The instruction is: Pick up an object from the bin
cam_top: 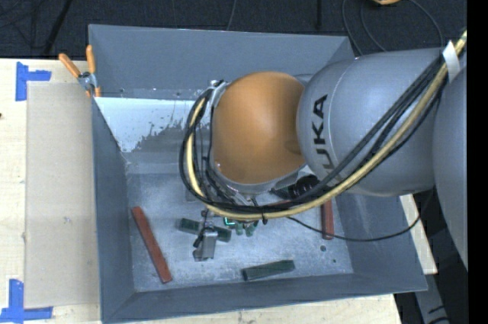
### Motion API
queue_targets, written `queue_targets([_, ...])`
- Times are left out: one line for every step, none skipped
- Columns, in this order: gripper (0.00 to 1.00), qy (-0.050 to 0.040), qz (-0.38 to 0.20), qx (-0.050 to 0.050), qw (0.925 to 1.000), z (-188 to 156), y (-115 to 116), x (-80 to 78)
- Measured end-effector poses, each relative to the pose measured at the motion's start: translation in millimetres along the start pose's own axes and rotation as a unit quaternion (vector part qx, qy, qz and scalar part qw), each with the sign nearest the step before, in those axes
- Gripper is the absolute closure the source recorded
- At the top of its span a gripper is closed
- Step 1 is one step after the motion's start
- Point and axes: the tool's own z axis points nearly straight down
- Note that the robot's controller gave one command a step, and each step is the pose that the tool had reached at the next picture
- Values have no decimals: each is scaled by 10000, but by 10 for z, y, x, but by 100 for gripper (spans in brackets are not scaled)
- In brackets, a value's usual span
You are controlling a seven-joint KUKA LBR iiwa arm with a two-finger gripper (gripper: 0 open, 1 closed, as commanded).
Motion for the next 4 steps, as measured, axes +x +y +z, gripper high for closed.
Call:
queue_targets([0,-36,18,-10,10000,-38,-5,-18])
queue_targets([0,-72,2,-25,10000,413,-178,-60])
queue_targets([0,-50,4,-15,10000,574,-241,-69])
queue_targets([0,34,-420,12,9991,506,-192,-58])
